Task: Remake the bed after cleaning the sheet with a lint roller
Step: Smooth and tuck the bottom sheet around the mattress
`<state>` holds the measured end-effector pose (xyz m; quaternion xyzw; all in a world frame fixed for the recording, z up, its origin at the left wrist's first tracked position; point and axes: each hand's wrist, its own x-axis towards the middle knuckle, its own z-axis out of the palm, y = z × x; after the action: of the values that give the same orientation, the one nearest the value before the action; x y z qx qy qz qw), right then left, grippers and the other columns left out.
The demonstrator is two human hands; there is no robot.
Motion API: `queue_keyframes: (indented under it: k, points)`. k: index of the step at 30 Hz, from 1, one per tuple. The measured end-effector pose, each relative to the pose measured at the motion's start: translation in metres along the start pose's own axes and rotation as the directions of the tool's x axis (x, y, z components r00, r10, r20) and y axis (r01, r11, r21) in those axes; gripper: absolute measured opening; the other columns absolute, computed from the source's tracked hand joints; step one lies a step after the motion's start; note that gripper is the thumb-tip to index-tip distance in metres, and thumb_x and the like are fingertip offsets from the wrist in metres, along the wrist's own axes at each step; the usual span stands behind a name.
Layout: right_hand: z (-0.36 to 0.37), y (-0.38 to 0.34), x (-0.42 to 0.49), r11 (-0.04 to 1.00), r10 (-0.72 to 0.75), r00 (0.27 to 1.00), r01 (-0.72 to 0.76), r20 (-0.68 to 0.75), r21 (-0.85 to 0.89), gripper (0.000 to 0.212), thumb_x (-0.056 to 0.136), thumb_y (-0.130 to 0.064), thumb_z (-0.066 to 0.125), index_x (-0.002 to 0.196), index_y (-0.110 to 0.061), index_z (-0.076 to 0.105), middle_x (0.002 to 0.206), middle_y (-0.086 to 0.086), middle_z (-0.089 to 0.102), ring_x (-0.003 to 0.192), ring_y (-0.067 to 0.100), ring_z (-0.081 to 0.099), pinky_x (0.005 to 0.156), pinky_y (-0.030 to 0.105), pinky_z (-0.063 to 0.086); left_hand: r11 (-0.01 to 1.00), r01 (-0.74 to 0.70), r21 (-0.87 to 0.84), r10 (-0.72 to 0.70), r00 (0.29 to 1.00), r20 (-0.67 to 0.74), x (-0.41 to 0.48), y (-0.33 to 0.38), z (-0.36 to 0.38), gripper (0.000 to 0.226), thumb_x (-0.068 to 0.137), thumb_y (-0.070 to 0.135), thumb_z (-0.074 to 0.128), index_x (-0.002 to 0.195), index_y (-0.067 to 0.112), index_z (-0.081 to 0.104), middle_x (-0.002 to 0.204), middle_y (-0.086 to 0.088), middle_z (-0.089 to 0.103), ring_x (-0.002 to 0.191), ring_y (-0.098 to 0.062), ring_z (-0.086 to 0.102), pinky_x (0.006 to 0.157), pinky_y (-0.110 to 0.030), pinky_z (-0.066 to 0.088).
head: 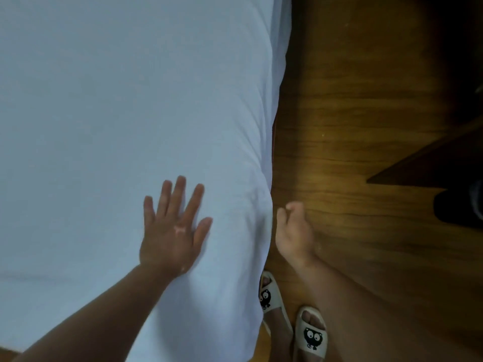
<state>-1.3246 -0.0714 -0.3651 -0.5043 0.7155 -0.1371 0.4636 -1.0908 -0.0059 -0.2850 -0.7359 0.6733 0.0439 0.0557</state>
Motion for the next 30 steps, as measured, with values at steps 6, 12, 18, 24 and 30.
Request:
queue_keyframes:
  k: [6,12,18,24,30]
  points:
    - [0.000,-0.059,-0.068,0.866,-0.496,0.868,0.492,-0.018,-0.093,0.052,0.094,-0.032,0.056,0.143,-0.020,0.044,0.151,0.002,0.039,0.140,0.021,0.038,0.117,0.041,0.033,0.992,-0.109,0.067,0.102,0.990,0.098,-0.051,0.056,0.011,0.075,0.093,0.073,0.030,0.157,0.034,0.025,0.166,-0.012,0.015,0.153,-0.037,0.009,0.117,-0.068,0.008]
    - [0.050,-0.098,-0.056,0.509,-0.659,0.643,0.763,0.391,-0.398,0.063,0.098,-0.058,0.040,0.155,-0.041,0.021,0.167,-0.002,0.000,0.153,0.024,-0.008,0.120,0.060,0.005,0.757,-0.594,-0.273,0.654,0.685,0.322,-0.141,0.057,-0.007,0.065,0.100,0.059,0.023,0.120,0.016,0.067,0.131,0.002,0.064,0.131,-0.023,0.052,0.122,-0.033,0.014]
    - [0.043,0.022,-0.173,0.304,-0.752,0.474,0.866,0.458,-0.396,0.053,0.098,-0.048,0.048,0.149,-0.036,0.041,0.162,-0.003,0.028,0.152,0.026,0.016,0.120,0.055,0.021,0.965,-0.216,-0.150,0.216,0.976,-0.013,-0.151,-0.074,-0.026,0.058,0.101,0.054,0.030,0.134,0.017,0.061,0.141,-0.007,0.058,0.131,-0.022,0.052,0.107,-0.036,0.040]
    - [0.094,-0.053,-0.237,0.426,-0.791,0.478,0.878,0.381,-0.218,0.039,0.088,-0.039,0.063,0.125,-0.027,0.063,0.120,-0.010,0.064,0.108,0.013,0.059,0.090,0.030,0.050,0.945,-0.183,-0.271,0.192,0.981,0.007,-0.206,-0.107,0.018,0.055,0.101,0.038,0.041,0.151,0.014,0.041,0.159,-0.006,0.036,0.148,-0.026,0.031,0.119,-0.047,0.029]
    - [0.157,-0.059,-0.253,0.557,-0.666,0.712,0.673,0.222,-0.487,0.008,0.086,-0.029,0.069,0.086,-0.033,0.075,0.086,-0.015,0.065,0.086,0.012,0.055,0.079,0.030,0.043,0.927,-0.217,-0.304,0.176,0.972,-0.158,-0.204,-0.171,0.018,0.034,0.080,0.020,0.065,0.112,0.012,0.072,0.113,-0.004,0.068,0.101,-0.026,0.062,0.078,-0.038,0.056]
